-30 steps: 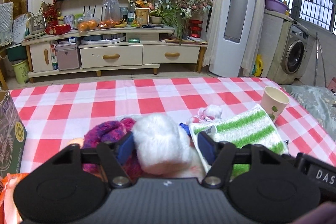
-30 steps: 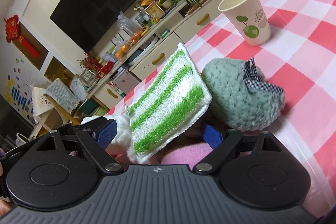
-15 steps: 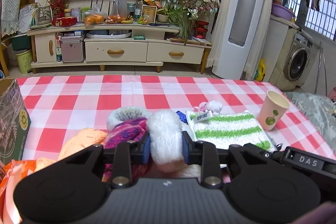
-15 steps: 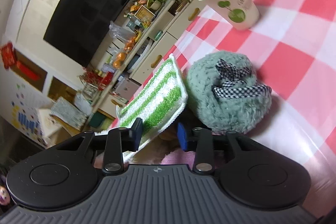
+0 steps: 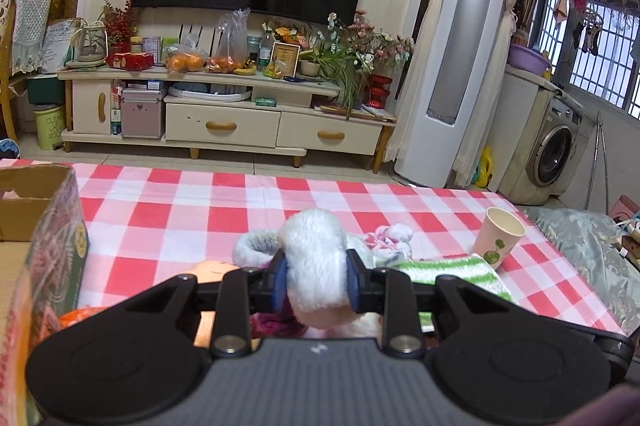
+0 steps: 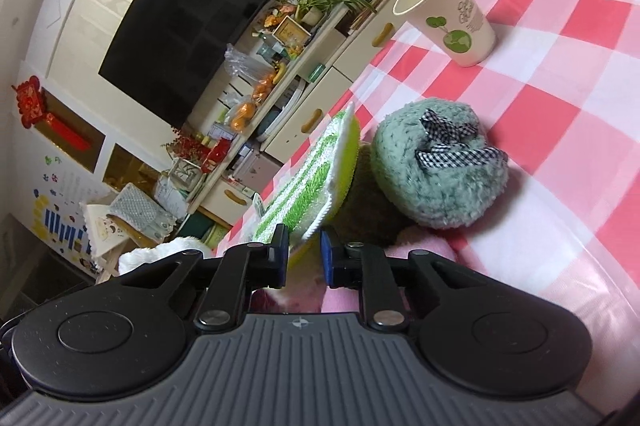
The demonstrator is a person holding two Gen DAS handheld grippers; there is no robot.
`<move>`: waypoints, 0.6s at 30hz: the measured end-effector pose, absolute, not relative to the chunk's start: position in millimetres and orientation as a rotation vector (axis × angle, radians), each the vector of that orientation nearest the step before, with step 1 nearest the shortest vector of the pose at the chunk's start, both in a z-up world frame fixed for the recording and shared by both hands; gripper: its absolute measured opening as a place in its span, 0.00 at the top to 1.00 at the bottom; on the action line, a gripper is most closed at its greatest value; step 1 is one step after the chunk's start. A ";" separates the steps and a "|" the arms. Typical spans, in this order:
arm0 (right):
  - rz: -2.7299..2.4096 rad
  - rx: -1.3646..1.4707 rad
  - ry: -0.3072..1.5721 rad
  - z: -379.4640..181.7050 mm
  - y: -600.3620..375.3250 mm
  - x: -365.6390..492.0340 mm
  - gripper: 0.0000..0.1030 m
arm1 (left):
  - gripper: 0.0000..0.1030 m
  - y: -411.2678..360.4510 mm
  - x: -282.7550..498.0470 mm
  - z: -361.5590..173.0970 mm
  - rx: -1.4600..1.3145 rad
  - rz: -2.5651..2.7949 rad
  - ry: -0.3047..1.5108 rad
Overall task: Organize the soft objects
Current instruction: 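Grasp the green-and-white striped cloth with the right tool while the left tool grasps the white pom-pom, then carry the striped cloth and white pom-pom into the cardboard box and open both tools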
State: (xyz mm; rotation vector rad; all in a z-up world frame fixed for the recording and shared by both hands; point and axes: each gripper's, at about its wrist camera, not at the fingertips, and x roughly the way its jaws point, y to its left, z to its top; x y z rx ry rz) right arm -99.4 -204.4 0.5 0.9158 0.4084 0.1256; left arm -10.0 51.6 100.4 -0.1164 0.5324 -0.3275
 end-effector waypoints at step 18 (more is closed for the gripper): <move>0.010 0.773 0.441 0.3 -206.7 -113.6 0.20 | 0.73 71.6 -21.8 98.6 -0.146 -0.346 0.533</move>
